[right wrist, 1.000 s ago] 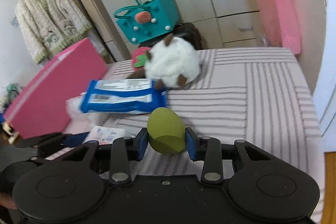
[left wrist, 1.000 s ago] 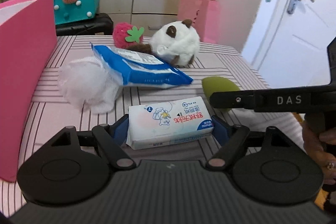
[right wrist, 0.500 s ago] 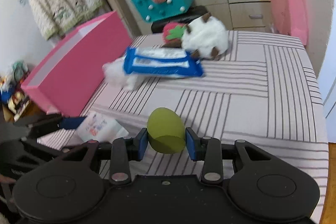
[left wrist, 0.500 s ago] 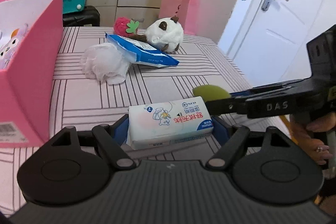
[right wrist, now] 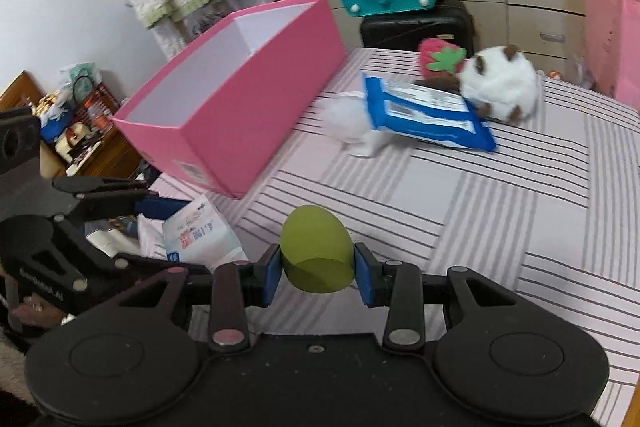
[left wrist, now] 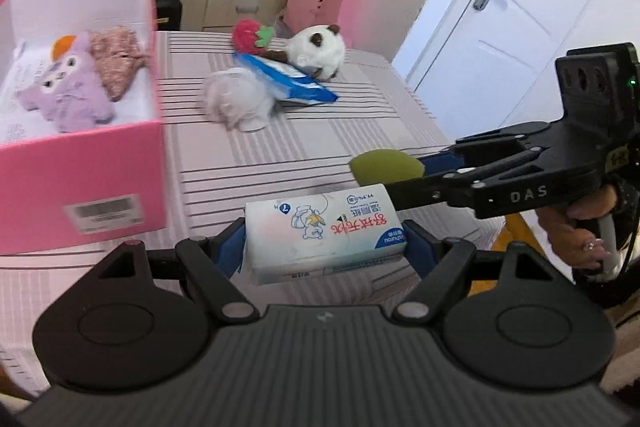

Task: Organize soft objects
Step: 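Lift and carry the wipes pack and green sponge over the pink box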

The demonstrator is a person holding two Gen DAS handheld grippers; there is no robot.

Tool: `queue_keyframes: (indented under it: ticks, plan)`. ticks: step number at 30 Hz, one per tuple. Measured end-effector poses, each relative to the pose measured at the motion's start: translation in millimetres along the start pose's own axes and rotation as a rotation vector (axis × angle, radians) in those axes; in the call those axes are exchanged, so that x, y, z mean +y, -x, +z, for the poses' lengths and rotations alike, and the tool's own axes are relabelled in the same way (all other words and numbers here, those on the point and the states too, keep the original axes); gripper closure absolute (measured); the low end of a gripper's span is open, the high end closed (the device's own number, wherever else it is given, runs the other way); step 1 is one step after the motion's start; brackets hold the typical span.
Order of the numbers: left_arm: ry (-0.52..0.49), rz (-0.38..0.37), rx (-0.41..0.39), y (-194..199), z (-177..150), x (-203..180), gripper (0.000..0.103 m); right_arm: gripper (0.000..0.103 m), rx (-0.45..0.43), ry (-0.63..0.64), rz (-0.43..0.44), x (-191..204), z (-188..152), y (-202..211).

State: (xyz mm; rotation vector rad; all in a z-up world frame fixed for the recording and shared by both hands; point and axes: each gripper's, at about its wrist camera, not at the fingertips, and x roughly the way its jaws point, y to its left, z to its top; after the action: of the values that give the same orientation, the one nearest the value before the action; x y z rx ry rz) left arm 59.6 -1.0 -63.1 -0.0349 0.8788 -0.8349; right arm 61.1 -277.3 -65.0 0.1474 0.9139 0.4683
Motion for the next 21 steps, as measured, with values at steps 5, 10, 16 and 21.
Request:
queue_keyframes:
  ticks: [5, 10, 16, 21]
  plan:
    - [-0.024, 0.033, 0.021, 27, 8, 13, 0.023, 0.059, 0.012, 0.027, 0.024, 23, 9, 0]
    - [-0.039, 0.017, 0.055, 49, 16, 22, 0.023, 0.059, 0.025, 0.067, 0.053, 44, 24, 0]
    - [-0.068, 0.071, 0.000, 73, 27, 33, 0.023, 0.059, 0.011, 0.141, 0.059, 68, 47, 0]
    - [-0.054, 0.105, -0.086, 87, 42, 52, 0.023, 0.059, -0.050, 0.176, 0.066, 79, 72, -3]
